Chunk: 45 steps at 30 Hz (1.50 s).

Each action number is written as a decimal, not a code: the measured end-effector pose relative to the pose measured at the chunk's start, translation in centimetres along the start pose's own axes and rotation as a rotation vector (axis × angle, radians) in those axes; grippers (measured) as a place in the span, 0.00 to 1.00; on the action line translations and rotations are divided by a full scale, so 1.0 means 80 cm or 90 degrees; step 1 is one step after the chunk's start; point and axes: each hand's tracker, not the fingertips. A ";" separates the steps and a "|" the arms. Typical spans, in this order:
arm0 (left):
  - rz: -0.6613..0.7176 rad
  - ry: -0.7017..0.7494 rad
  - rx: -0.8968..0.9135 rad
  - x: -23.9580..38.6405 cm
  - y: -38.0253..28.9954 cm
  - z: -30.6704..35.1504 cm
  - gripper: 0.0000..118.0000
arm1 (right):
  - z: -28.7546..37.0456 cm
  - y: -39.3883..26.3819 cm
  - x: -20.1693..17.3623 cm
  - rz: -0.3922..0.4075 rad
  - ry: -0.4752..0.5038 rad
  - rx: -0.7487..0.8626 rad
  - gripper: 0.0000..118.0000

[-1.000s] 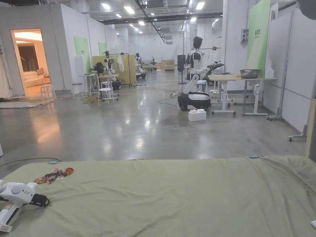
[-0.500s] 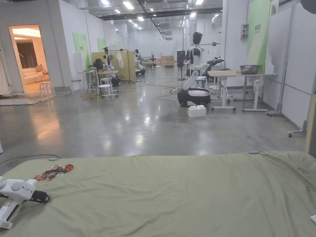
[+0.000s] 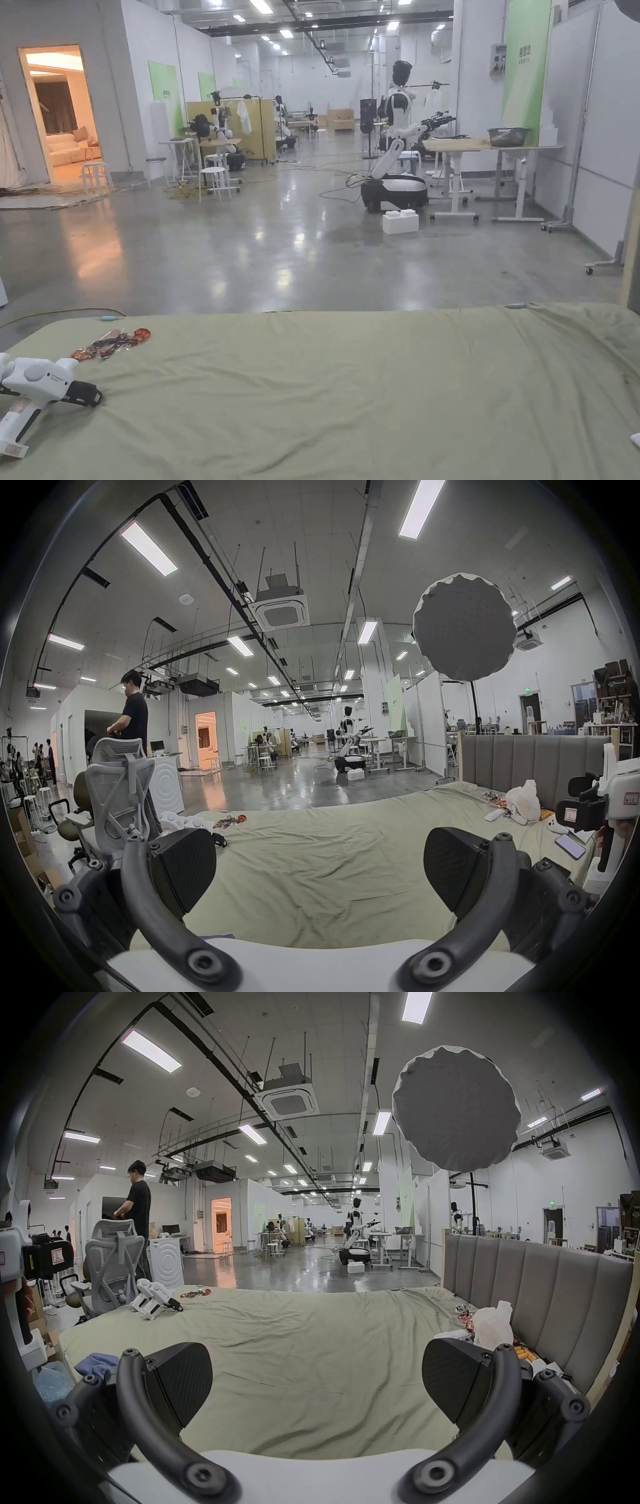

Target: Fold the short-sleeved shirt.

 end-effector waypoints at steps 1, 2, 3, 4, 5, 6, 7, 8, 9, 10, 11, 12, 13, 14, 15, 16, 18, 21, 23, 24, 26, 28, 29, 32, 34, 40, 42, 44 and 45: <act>0.000 0.001 -0.001 0.000 0.000 0.000 1.00 | -0.001 0.000 0.000 0.000 -0.001 -0.004 1.00; 0.001 0.002 -0.002 0.000 0.000 0.000 1.00 | -0.001 0.000 0.000 0.001 -0.003 -0.007 1.00; 0.004 0.002 -0.002 0.000 0.000 0.000 1.00 | -0.003 0.001 0.000 0.001 -0.004 -0.011 1.00; 0.007 0.001 -0.002 -0.001 0.000 0.000 1.00 | -0.005 0.002 0.000 0.000 -0.003 -0.018 1.00; 0.011 0.000 -0.002 -0.002 0.000 0.000 1.00 | -0.008 0.005 0.000 -0.012 0.001 -0.033 1.00; 0.014 0.000 -0.002 -0.002 0.001 0.000 1.00 | -0.011 0.007 0.001 -0.035 0.001 -0.053 1.00; 0.016 -0.001 -0.003 -0.002 0.001 0.000 1.00 | -0.014 0.010 0.001 -0.055 0.001 -0.061 1.00; 0.017 -0.002 -0.005 -0.002 0.001 -0.001 1.00 | -0.016 0.013 0.000 -0.068 -0.004 -0.069 1.00; 0.017 -0.002 -0.006 -0.003 0.001 -0.001 1.00 | -0.017 0.015 -0.002 -0.079 -0.016 -0.076 1.00; 0.016 -0.001 -0.007 -0.002 0.000 -0.001 1.00 | -0.018 0.018 -0.004 -0.089 -0.039 -0.087 1.00; 0.016 0.000 -0.008 -0.002 0.000 -0.001 1.00 | -0.018 0.021 -0.006 -0.090 -0.066 -0.106 1.00; 0.016 0.000 -0.008 -0.002 0.000 -0.001 1.00 | -0.019 0.024 -0.008 -0.095 -0.084 -0.116 1.00; 0.018 -0.001 -0.008 -0.003 0.000 -0.001 1.00 | -0.020 0.027 -0.010 -0.095 -0.091 -0.125 1.00; 0.020 -0.002 -0.009 -0.003 0.000 -0.001 1.00 | -0.020 0.030 -0.012 -0.093 -0.084 -0.129 1.00; 0.022 -0.004 -0.011 -0.003 0.000 -0.001 1.00 | -0.020 0.032 -0.012 -0.092 -0.080 -0.135 1.00; 0.025 -0.006 -0.013 -0.004 0.001 -0.002 1.00 | -0.019 0.033 -0.013 -0.090 -0.070 -0.137 1.00; 0.032 -0.013 -0.020 -0.005 0.001 -0.004 1.00 | -0.017 0.036 -0.019 -0.079 -0.067 -0.145 1.00; 0.038 -0.013 -0.021 -0.005 0.000 -0.004 1.00 | -0.019 0.041 -0.032 -0.061 -0.119 -0.182 1.00; 0.042 -0.013 -0.021 -0.005 0.001 -0.004 1.00 | -0.021 0.040 -0.040 -0.059 -0.131 -0.199 1.00; 0.044 -0.014 -0.020 -0.005 0.001 -0.004 1.00 | -0.020 0.038 -0.042 -0.056 -0.122 -0.196 1.00; 0.043 -0.016 -0.020 -0.005 0.002 -0.003 1.00 | -0.018 0.034 -0.045 -0.041 -0.098 -0.182 1.00; 0.039 -0.018 -0.019 -0.004 0.003 -0.002 1.00 | -0.019 0.034 -0.045 -0.047 -0.088 -0.191 1.00; 0.037 -0.018 -0.019 -0.004 0.003 -0.002 1.00 | -0.020 0.034 -0.045 -0.055 -0.086 -0.191 1.00; 0.036 -0.018 -0.020 -0.005 0.003 -0.002 1.00 | -0.018 0.033 -0.045 -0.059 -0.083 -0.179 1.00; 0.040 -0.016 -0.021 -0.006 0.002 -0.001 1.00 | -0.020 0.035 -0.042 -0.058 -0.084 -0.182 1.00; 0.044 -0.016 -0.023 -0.006 0.000 -0.001 1.00 | -0.022 0.033 -0.034 -0.083 -0.115 -0.160 1.00; 0.045 -0.015 -0.024 -0.006 0.000 -0.001 1.00 | -0.021 0.038 -0.034 -0.080 -0.099 -0.153 1.00; 0.047 -0.016 -0.024 -0.006 0.001 -0.001 1.00 | -0.020 0.044 -0.035 -0.089 -0.059 -0.122 1.00; 0.048 -0.016 -0.023 -0.006 0.001 -0.001 1.00 | -0.020 0.045 -0.035 -0.083 -0.034 -0.112 1.00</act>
